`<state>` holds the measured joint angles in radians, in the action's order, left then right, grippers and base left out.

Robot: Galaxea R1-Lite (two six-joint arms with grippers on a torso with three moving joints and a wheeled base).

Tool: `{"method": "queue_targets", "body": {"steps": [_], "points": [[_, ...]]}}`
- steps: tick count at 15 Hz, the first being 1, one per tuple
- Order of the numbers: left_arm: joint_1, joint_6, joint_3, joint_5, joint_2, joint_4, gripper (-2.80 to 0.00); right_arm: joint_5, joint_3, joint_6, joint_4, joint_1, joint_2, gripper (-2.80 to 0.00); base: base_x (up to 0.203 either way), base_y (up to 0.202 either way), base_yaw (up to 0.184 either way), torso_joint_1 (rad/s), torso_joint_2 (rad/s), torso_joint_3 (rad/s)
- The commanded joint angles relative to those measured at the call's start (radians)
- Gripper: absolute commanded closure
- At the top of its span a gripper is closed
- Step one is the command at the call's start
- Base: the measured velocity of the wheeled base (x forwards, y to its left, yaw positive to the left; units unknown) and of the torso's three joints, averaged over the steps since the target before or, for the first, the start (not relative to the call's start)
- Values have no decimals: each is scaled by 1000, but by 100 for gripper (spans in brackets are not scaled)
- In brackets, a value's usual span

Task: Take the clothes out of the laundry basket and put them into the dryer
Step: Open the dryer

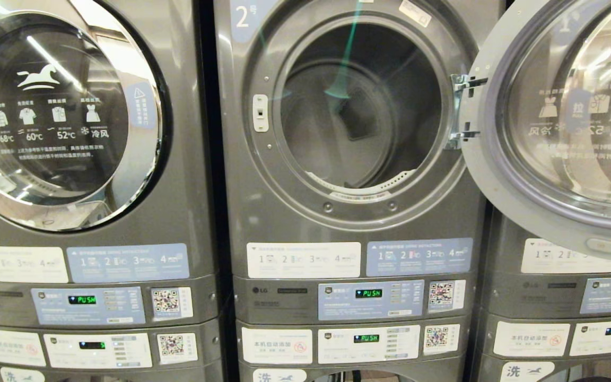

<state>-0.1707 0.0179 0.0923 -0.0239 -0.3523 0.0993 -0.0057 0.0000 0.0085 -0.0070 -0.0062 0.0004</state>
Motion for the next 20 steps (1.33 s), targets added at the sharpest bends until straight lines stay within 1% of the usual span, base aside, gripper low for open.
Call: {"method": "queue_targets", "body": {"steps": [1, 2, 4, 6, 8, 10, 13, 15, 20], "points": [[25, -8, -45, 35, 56, 11, 0, 0, 0, -1, -1, 0, 0, 0, 0, 0, 0, 0, 0, 0], [53, -9, -44, 34, 52, 16, 0, 0, 0, -1, -1, 0, 0, 0, 0, 0, 0, 0, 0, 0], [130, -6, -43, 34, 50, 26, 0, 0, 0, -1, -1, 0, 0, 0, 0, 0, 0, 0, 0, 0], [138, 22, -43, 25, 114, 29, 0, 1, 0, -2, -1, 0, 0, 0, 0, 0, 0, 0, 0, 0], [151, 51, -43, -4, 229, 30, 0, 1, 0, -2, -1, 0, 0, 0, 0, 0, 0, 0, 0, 0], [159, 62, -45, -14, 345, 26, 0, 1, -2, -7, 1, 1, 0, 0, 0, 0, 0, 0, 0, 0], [165, 74, -48, -19, 352, 20, 0, 1, 0, -2, -1, 2, 0, 0, 0, 0, 0, 0, 0, 0], [165, 73, -49, -17, 352, 19, 0, 1, -2, -13, 2, 2, 0, 0, 0, 0, 0, 0, 0, 0], [165, 74, -49, -12, 352, 19, 0, 1, 0, -5, -1, 0, 0, 0, 0, 0, 0, 0, 0, 0]]}}
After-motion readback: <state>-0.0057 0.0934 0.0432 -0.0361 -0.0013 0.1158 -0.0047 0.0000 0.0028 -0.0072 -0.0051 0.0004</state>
